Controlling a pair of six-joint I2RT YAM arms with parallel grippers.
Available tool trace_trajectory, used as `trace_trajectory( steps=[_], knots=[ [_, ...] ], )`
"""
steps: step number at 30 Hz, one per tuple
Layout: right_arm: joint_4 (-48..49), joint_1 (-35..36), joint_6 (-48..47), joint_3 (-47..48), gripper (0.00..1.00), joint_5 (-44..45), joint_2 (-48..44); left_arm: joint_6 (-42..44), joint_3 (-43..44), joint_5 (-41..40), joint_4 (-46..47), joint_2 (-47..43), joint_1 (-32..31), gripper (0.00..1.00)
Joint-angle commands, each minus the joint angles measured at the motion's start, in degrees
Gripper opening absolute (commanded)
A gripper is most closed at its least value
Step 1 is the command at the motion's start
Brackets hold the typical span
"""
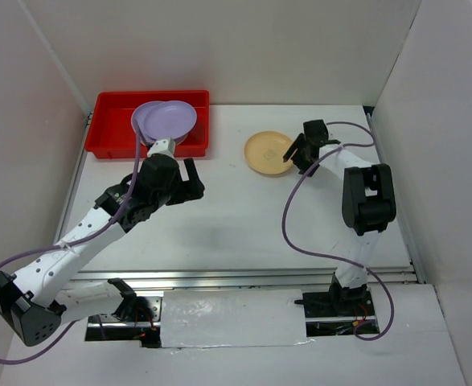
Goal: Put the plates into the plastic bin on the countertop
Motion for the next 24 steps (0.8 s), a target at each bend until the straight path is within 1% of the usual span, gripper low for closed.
trace_trajectory(
  steps=[1, 3, 4, 6, 7, 9, 11, 12, 13, 14, 15, 19, 20, 21, 22, 24],
  knots=[
    [-2.97, -0.68, 0.14, 9.60, 0.72, 2.06, 6.75, -0.16, 1.06, -0.83, 0.60, 0.28, -0.23, 0.99],
    [-6.67, -0.85, -0.21, 14.60, 0.65, 2.59, 11.14, -0.16, 1.06, -1.00, 0.68, 0.63, -0.23, 0.99],
    [-7.81, -1.12, -0.21, 15.59, 0.52, 2.59, 12.04, -0.16, 1.14, -1.01, 0.68, 0.72, -0.14, 0.99],
    [-8.62, -1.38, -0.47, 15.16, 0.42, 2.50, 12.40, 0.02, 1.67, -1.62, 0.25, 1.07, 0.04, 0.99],
    [-8.01, -1.29, -0.56, 14.11, 0.39, 2.41, 11.61, 0.11, 1.76, -2.06, 0.16, 1.33, 0.38, 0.99],
    [-5.55, -1.38, -0.38, 10.00, 0.39, 2.50, 9.15, 0.28, 2.54, -1.89, -0.28, 2.04, 0.74, 0.99],
    [-4.31, -1.56, -0.56, 8.92, 0.38, 1.10, 8.01, 0.55, 2.90, -1.71, -0.37, 3.18, 1.35, 0.99],
    [-5.18, -1.56, -0.47, 9.44, 0.32, 1.18, 8.00, 0.72, 3.25, -1.80, -0.11, 3.62, 1.44, 0.99],
    [-5.88, -1.38, -0.56, 9.71, 0.18, 1.10, 7.91, 0.81, 3.43, -1.97, -0.02, 4.14, 1.79, 0.99],
    [-5.80, -1.29, -1.17, 9.62, 0.12, 0.66, 7.22, 0.99, 3.60, -1.89, 0.07, 5.37, 2.06, 0.99],
    [-5.98, -1.21, -1.44, 9.79, 0.00, 0.74, 6.78, 1.16, 4.13, -1.62, 0.07, 6.08, 2.32, 0.99],
    [-7.12, 0.11, -3.01, 7.61, 0.00, 2.93, 1.51, 2.74, 6.58, 0.39, 2.09, 10.55, 3.81, 0.99],
    [-7.38, 1.85, -3.72, 6.03, 0.00, 4.16, -2.24, 3.96, 7.64, 1.27, 2.35, 13.18, 4.25, 0.99],
    [-7.99, 2.65, -4.42, 5.23, 0.00, 7.65, -4.37, 4.76, 10.69, 2.50, 2.70, 14.86, 5.21, 0.99],
    [-9.65, 3.88, -6.17, 4.44, 0.00, 9.08, -6.39, 5.46, 12.46, 3.47, 2.88, 16.70, 5.57, 0.99],
    [-12.55, 7.40, -8.46, 1.11, 0.00, 12.32, -14.02, 9.32, 18.79, 8.81, 2.01, 25.11, 6.88, 0.99]
  ],
)
